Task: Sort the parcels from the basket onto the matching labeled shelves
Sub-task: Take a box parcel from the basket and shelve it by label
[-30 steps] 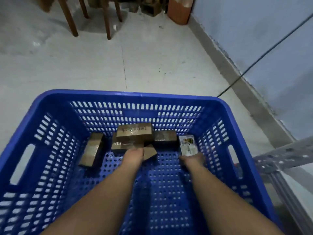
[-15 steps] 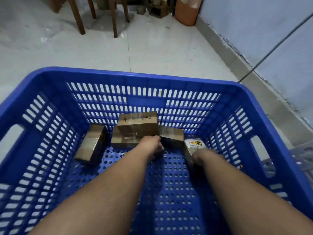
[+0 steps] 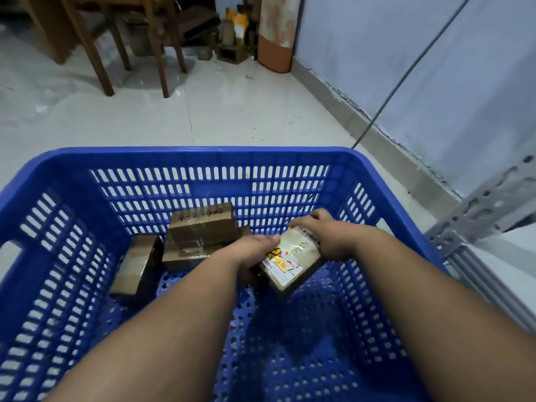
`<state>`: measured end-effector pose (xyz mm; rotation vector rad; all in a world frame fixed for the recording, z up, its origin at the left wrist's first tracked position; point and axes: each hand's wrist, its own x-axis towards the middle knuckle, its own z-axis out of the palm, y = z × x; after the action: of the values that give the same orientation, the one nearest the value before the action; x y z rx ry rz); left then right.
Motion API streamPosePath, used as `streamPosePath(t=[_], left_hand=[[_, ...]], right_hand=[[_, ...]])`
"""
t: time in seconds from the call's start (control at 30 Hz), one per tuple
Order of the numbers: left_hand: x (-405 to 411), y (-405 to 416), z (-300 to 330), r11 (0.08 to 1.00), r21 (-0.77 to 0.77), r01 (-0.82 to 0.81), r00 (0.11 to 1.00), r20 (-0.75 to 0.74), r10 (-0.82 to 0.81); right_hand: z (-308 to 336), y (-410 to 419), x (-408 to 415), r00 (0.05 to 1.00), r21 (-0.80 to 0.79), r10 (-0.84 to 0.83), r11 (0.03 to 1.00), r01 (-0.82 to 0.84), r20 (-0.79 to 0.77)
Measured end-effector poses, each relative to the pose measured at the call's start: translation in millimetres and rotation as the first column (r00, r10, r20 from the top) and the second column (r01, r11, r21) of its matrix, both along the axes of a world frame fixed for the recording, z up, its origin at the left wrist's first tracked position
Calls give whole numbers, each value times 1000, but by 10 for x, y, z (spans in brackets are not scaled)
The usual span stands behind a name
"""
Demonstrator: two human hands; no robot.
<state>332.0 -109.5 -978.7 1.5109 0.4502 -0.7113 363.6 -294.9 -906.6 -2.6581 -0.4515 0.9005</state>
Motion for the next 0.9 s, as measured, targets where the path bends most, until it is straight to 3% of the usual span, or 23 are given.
streamPosePath(t=[0.03, 0.1, 0.13, 0.17, 0.2, 0.23, 0.27, 0.33, 0.43, 0.53, 0.7, 0.9], left_hand=[[-21, 17, 56, 999, -9, -40, 999, 25, 40], [-21, 50, 105, 988, -16, -155, 982, 108, 156], [-26, 51, 145, 971, -50, -234, 959, 154, 239], [-23, 49, 189, 943, -106, -315, 926, 181, 330], [-19, 36, 235, 905, -171, -389, 885, 204, 419], [-5, 24, 263, 865, -228, -448, 842, 218, 494], [-1, 1, 308, 831, -272, -486, 806, 228, 546], [4, -38, 346, 801, -297, -520, 777, 226, 588], [-25, -44, 371, 818, -321, -478, 814, 188, 549], [-66, -18, 382, 866, -310, -392, 867, 190, 461], [-162, -5, 417, 854, -369, -367, 875, 174, 452], [-406, 63, 1244, 862, -324, -390, 886, 121, 447]], right_hand=[[-12, -11, 16, 996, 36, -30, 999, 27, 83], [-41, 13, 38, 946, 296, -313, 914, 276, 86], [-58, 50, 30, 872, 477, -490, 763, 436, -14], [-87, 102, 18, 768, 609, -613, 541, 580, -187], [-114, 168, 8, 670, 665, -638, 316, 677, -379], [-141, 245, -13, 606, 660, -584, 151, 736, -541], [-177, 333, -39, 596, 655, -503, 77, 752, -625], [-229, 449, -121, 667, 688, -412, 121, 715, -621], [-261, 511, -158, 716, 710, -417, 204, 674, -560], [-315, 473, -160, 700, 708, -391, 153, 690, -598], [-274, 396, -227, 664, 717, -387, 10, 697, -640], [561, 472, -502, 582, 648, -413, -27, 761, -700]])
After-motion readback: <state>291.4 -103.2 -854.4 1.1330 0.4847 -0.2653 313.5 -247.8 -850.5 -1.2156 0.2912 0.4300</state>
